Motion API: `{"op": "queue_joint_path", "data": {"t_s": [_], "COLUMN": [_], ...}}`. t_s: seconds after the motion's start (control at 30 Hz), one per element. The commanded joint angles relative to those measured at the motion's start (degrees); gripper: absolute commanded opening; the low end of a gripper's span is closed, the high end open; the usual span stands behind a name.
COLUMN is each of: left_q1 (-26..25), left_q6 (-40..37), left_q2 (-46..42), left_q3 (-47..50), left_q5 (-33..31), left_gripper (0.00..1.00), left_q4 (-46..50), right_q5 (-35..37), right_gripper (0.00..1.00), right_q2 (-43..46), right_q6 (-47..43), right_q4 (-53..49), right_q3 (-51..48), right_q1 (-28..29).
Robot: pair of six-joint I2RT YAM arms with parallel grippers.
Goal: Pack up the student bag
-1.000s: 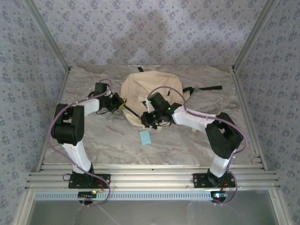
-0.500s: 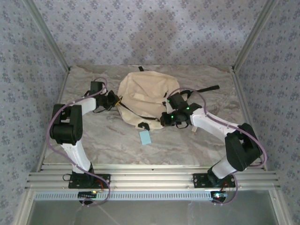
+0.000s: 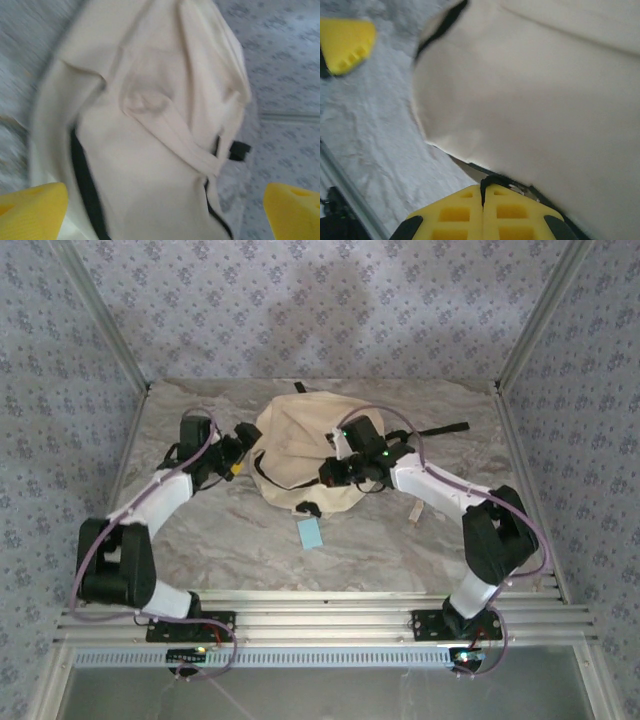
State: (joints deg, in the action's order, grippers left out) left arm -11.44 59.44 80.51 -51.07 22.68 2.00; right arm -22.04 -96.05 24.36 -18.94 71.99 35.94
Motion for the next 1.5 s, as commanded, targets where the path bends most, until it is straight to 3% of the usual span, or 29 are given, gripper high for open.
{"op": "queue_joint_path", "data": {"t_s": [0.0,0.17,0.37,0.47,0.53,0.6,0.67,1.1,1.33,1.47], "left_q1": [-4.9,-12.2,-16.2,-16.5,-16.5,-16.6,-16.5,-15.0,-12.2,-9.4], "left_q6": [12.1,24.7,29.4,30.0,30.8,31.5,31.3,24.8,19.8,17.0], "left_q2": [-3.4,-6.4,-3.4,-0.4,1.7,3.3,3.8,-6.7,-14.7,-16.1], "left_q3": [5.7,12.0,11.2,10.5,10.7,11.1,11.1,13.7,14.0,13.9], "left_q5": [-4.2,-13.1,-20.7,-23.0,-23.6,-24.2,-24.3,-23.7,-24.0,-21.7], "left_gripper": [0.99,0.95,0.88,0.8,0.62,0.26,0.0,0.0,0.0,0.0], "left_q4": [-4.1,-11.7,-14.7,-16.7,-18.9,-20.1,-19.6,-10.4,-3.1,-1.1], "right_q5": [-4.8,-5.6,-6.4,-6.4,-5.2,-3.2,-0.8,5.6,8.5,10.9], "right_gripper": [0.0,0.0,0.0,0.0,0.0,0.0,0.0,0.0,0.0,0.0], "right_q2": [-1.7,-2.5,-0.6,1.2,2.7,4.0,4.7,4.3,6.8,2.4], "right_q6": [-0.7,0.0,1.5,1.8,1.7,0.8,0.5,3.9,2.9,-0.8], "right_q4": [3.6,4.7,7.5,7.9,7.5,5.9,4.5,5.5,4.9,6.0], "right_q3": [4.7,6.0,3.2,0.8,-1.1,-3.1,-6.2,-15.8,-15.4,-11.4], "right_q1": [0.9,2.6,4.0,4.1,4.1,3.7,2.9,-11.8,-15.0,-16.6]}}
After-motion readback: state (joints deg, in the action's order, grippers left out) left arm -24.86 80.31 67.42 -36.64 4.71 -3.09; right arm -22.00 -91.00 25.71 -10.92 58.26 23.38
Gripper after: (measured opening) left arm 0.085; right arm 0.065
